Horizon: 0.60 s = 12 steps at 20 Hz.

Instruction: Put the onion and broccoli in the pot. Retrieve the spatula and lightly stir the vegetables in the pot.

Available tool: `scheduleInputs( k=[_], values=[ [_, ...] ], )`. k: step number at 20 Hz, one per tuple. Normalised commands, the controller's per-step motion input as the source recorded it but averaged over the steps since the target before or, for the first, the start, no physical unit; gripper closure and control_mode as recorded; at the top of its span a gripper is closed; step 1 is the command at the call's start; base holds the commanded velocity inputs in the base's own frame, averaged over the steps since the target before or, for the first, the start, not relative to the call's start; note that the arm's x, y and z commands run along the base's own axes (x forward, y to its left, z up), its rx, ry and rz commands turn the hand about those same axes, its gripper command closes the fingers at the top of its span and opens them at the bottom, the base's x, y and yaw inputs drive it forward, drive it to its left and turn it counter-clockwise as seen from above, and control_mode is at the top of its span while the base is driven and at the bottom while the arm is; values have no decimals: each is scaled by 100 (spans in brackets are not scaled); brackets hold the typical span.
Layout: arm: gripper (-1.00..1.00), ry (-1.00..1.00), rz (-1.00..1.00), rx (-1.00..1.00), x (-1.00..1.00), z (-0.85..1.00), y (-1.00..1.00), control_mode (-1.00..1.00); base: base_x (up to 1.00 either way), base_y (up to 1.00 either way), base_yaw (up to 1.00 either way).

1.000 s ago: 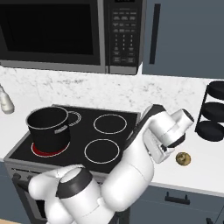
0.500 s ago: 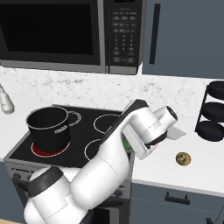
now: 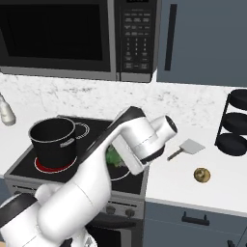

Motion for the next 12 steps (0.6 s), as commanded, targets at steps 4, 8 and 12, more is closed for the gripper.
scheduleInputs(
  k=[4,8,12],
  values=[
    [100,-1,11,0,-32,12,87,-100,0,0,0],
    [100,-2,13,4,-36,2,63,-100,0,0,0],
    [100,-3,12,1,-33,0,67,-100,0,0,0]
  ],
)
